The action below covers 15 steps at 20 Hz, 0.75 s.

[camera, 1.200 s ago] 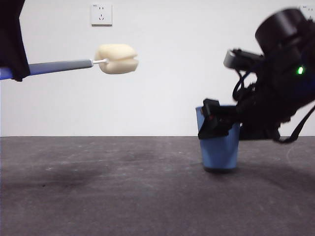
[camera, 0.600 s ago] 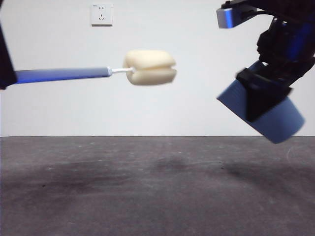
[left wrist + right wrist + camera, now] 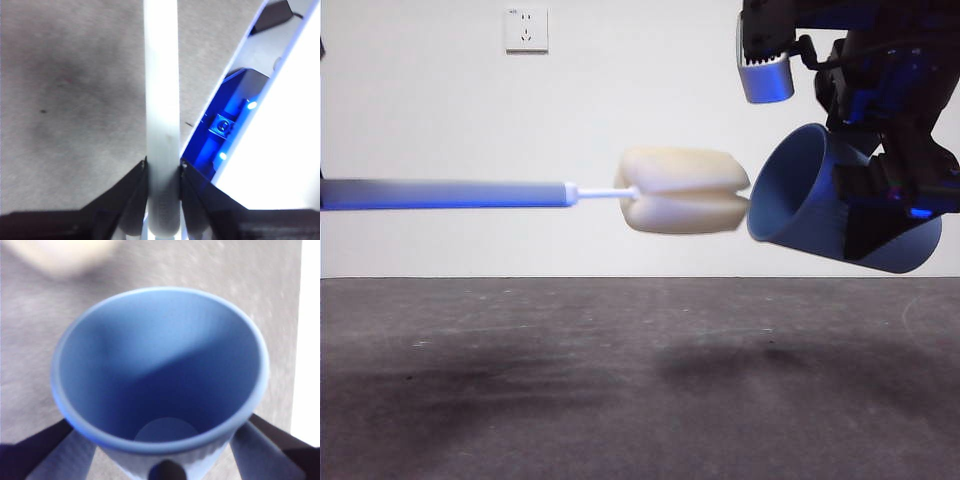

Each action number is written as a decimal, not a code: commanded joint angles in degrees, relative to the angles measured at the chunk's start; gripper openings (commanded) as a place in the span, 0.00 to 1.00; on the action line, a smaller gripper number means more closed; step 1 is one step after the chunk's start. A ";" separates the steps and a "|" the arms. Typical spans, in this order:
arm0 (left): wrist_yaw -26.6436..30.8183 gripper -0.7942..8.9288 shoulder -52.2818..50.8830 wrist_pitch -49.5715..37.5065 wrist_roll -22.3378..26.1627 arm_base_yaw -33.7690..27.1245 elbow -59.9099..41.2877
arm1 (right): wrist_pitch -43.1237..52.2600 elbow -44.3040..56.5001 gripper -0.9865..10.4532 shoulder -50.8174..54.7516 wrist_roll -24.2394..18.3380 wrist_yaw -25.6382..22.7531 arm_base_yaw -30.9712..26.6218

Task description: Pick up the cup brush,pick up the cup,insert the brush into the cup,clean the cup,put the cup brush back,put the cup back to the fixed position on the table

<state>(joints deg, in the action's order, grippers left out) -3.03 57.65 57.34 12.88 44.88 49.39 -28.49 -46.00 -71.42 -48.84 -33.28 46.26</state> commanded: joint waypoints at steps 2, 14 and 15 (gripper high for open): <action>-0.42 0.07 1.20 -1.97 -1.03 1.09 -0.15 | -0.48 -0.24 0.07 -2.16 -2.62 -1.92 1.60; -1.84 0.07 7.28 -5.64 -2.78 4.28 -0.15 | 2.54 -0.24 0.07 -6.99 -6.29 -3.08 4.85; -2.03 0.07 7.89 -7.15 -3.23 4.28 -0.15 | 2.54 -0.24 0.07 -7.10 -6.36 -3.10 5.29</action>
<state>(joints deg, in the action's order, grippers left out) -4.64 65.39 50.48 10.37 48.93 49.39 -26.52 -46.00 -78.02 -54.85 -36.25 51.31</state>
